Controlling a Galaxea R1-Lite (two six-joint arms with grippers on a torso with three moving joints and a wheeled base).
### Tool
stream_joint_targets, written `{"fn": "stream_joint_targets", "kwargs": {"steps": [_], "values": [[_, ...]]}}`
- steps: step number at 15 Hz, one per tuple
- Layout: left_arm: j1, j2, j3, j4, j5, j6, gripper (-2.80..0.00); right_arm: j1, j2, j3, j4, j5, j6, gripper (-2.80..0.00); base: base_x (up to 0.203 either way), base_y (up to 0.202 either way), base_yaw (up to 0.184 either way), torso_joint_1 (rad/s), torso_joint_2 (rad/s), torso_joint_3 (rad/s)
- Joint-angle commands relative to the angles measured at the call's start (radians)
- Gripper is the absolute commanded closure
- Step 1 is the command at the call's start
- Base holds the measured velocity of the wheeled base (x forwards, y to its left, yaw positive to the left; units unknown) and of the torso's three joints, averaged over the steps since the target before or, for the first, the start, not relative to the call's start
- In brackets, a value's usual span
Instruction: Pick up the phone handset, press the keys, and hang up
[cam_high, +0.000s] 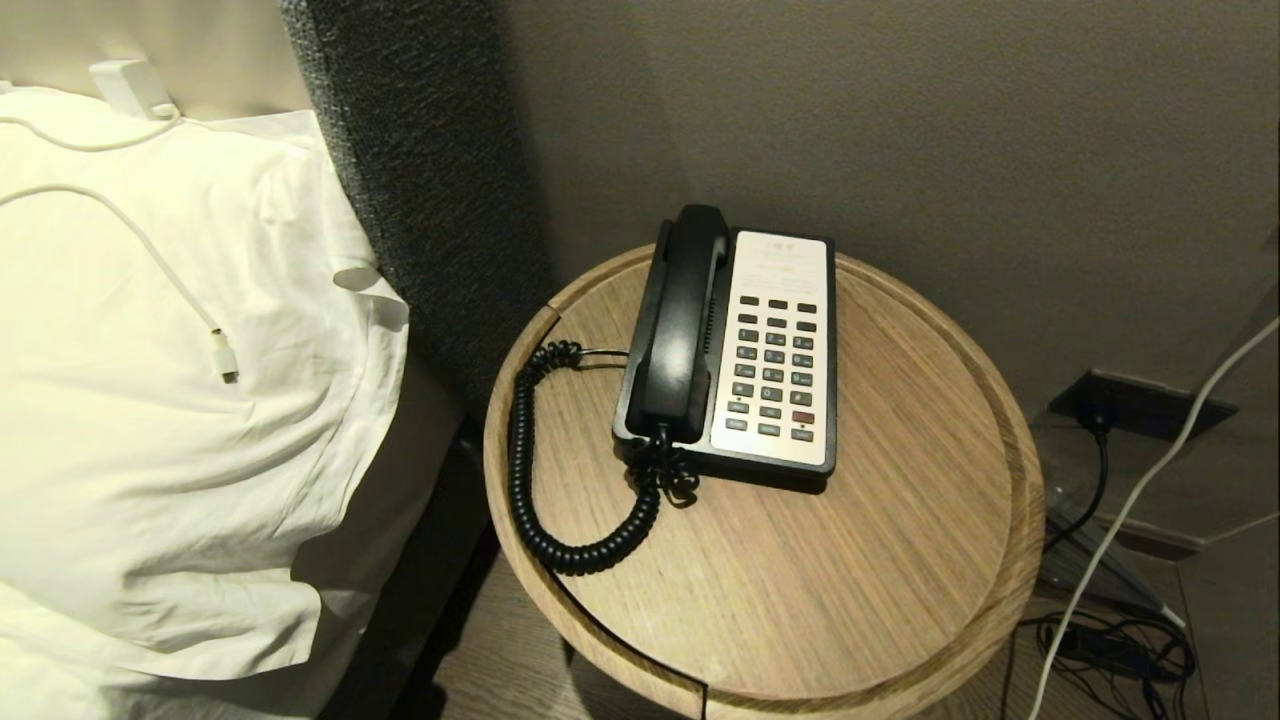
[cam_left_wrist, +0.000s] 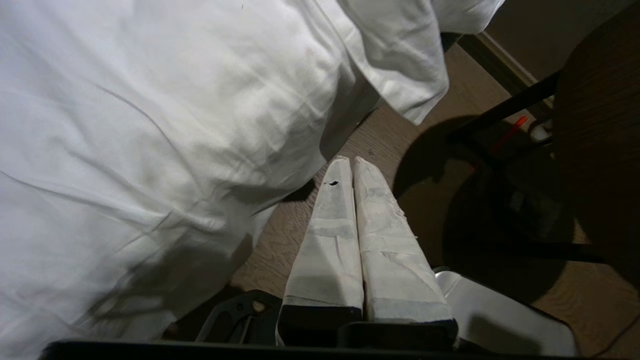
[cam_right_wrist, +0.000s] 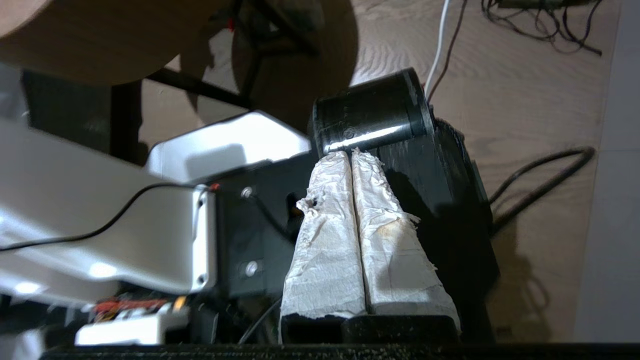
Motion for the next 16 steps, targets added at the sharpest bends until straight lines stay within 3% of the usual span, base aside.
{"fn": "stream_joint_targets", "kwargs": {"steps": [1,3,6,8,9,11,12,14,15,16], "values": [[0.002,-0.122,0.126,-0.039,0.006,0.04,0.0,0.0,-0.051,0.125,-0.129,0.001,-0.001,0.0,0.0,0.0,0.0,0.0,0.0,0.0],[0.003,-0.13,0.239,-0.253,-0.002,0.104,0.0,0.0,-0.052,0.316,-0.434,-0.007,-0.006,0.0,0.0,0.0,0.0,0.0,0.0,0.0],[0.003,-0.133,0.439,-0.586,-0.075,0.201,0.0,0.0,-0.053,0.721,-0.949,-0.024,-0.066,0.0,0.0,0.0,0.0,0.0,0.0,0.0],[0.004,-0.133,0.471,-0.641,-0.175,0.232,0.0,0.0,-0.054,0.974,-1.323,-0.026,-0.143,0.0,0.0,0.0,0.0,0.0,0.0,0.0],[0.004,-0.132,0.48,-0.646,-0.191,0.258,0.0,0.0,-0.055,1.05,-1.42,-0.028,-0.206,0.0,0.0,0.0,0.0,0.0,0.0,0.0],[0.004,-0.132,0.484,-0.649,-0.196,0.292,0.0,0.0,-0.064,1.081,-1.474,-0.03,-0.425,0.0,0.0,0.0,0.0,0.0,0.0,0.0],[0.004,-0.132,0.487,-0.652,-0.195,0.315,0.0,0.0,-0.067,1.078,-1.479,-0.034,-0.448,0.0,0.0,0.0,0.0,0.0,0.0,0.0],[0.004,-0.132,0.523,-0.686,-0.202,0.441,0.0,0.0,-0.071,1.075,-1.481,-0.039,-0.371,0.0,0.0,0.0,0.0,0.0,0.0,0.0],[0.004,-0.132,0.53,-0.699,-0.216,0.486,0.0,0.0,-0.071,1.074,-1.481,-0.04,-0.396,0.0,0.0,0.0,0.0,0.0,0.0,0.0],[0.004,-0.132,0.529,-0.701,-0.22,0.457,0.0,0.0,-0.072,1.074,-1.481,-0.041,-0.39,0.0,0.0,0.0,0.0,0.0,0.0,0.0]]}}
